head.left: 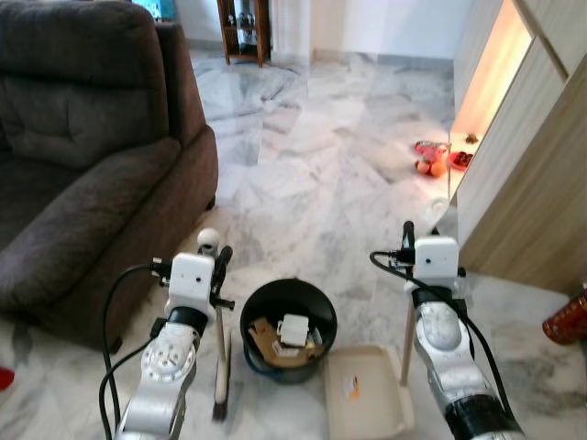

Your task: Sweep floor

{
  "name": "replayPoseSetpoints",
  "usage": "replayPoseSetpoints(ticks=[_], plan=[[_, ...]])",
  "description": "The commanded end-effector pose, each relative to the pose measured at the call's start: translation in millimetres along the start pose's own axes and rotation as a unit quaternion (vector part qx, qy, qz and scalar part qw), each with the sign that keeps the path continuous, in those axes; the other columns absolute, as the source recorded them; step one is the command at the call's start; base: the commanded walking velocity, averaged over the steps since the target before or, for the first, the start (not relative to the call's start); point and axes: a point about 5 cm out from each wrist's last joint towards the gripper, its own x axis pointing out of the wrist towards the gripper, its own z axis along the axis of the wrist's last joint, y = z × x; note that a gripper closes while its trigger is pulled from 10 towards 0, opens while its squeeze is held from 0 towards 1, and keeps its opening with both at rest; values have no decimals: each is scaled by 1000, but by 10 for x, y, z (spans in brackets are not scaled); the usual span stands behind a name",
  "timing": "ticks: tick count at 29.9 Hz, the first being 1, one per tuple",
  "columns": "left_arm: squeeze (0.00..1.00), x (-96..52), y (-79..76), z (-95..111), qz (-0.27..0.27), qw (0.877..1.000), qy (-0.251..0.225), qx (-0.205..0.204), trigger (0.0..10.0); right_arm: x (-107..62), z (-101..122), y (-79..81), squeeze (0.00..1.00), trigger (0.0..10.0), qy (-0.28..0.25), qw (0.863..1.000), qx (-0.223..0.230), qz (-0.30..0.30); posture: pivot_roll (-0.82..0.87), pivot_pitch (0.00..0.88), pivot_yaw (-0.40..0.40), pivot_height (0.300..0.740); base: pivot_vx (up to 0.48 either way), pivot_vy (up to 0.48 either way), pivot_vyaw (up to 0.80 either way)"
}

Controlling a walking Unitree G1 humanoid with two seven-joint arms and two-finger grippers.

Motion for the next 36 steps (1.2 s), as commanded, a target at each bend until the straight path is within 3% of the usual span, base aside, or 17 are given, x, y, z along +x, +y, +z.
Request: replayPoseSetpoints(ticks=[1, 23, 36], plan=[[0, 14, 28, 93, 2, 1000, -25, 4, 10000, 14, 42, 25, 0, 10000, -14, 1000, 0, 4, 113, 53, 45, 740, -270, 0, 0], [0, 17, 25, 91, 3, 1000, -23, 4, 10000, 21, 23, 43, 0, 10000, -7, 1000, 9, 3, 114, 68, 42, 740, -282, 0, 0], [0, 29, 23, 87, 4, 1000, -21, 6, 10000, 17, -22, 66, 0, 10000, 11, 1000, 22, 4, 115, 66, 41, 740, 0, 0, -168]])
